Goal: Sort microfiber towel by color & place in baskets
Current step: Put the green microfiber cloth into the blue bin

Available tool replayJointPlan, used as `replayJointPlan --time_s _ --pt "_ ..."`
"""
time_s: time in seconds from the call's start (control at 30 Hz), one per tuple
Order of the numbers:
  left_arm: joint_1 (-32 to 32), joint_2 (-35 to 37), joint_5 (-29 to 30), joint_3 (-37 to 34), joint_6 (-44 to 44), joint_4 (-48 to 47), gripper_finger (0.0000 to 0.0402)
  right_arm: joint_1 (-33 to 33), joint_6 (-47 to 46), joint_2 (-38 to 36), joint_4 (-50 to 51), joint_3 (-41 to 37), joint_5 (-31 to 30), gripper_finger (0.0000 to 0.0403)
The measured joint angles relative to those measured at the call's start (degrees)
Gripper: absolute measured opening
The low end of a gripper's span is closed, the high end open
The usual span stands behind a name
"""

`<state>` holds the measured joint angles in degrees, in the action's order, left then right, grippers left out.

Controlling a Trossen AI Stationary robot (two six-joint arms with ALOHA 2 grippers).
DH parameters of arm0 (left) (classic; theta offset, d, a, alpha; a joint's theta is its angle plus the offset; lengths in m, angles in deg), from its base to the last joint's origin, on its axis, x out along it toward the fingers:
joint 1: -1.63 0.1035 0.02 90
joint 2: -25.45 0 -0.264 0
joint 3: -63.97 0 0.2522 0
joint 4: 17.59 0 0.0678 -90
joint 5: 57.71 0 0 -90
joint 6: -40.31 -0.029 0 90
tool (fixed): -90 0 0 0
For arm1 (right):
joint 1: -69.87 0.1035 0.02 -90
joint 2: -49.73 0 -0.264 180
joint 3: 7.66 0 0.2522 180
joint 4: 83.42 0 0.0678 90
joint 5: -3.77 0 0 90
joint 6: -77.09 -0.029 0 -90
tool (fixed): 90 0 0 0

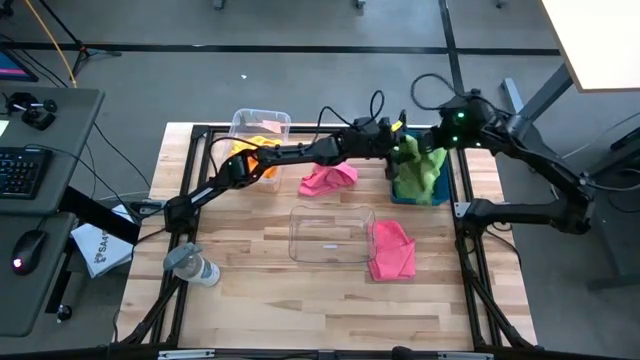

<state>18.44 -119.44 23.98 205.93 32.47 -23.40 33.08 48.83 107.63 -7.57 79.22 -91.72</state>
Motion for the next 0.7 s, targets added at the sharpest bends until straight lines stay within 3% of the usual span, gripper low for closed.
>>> replayJointPlan --time_s 0.23,0.43,0.53,0.63,0.7 --pt "2.46 2.79 -6.75 2.39 -1.82 -4.52 0.0235 -1.55 3.3 1.83 -2.46 -5.57 2.38 0.0" --pt "5.08 1.41 -9.79 3.82 4.63 -20.53 0.0235 -5.82 5.45 2.11 -5.19 -9.25 3.51 0.0" --pt "5.76 2.53 -11.1 5.03 5.85 -18.24 0.0235 -8.24 6.78 2.11 -6.63 -9.27 6.39 0.0" --pt "6.18 2.67 -16.91 5.58 12.89 -11.57 0.0235 -10.63 6.94 2.24 -6.89 -9.27 8.72 0.0" --pt "6.18 1.82 -18.72 5.38 16.36 -12.98 0.0235 -11.38 7.32 2.16 -7.97 -9.27 9.24 0.0"
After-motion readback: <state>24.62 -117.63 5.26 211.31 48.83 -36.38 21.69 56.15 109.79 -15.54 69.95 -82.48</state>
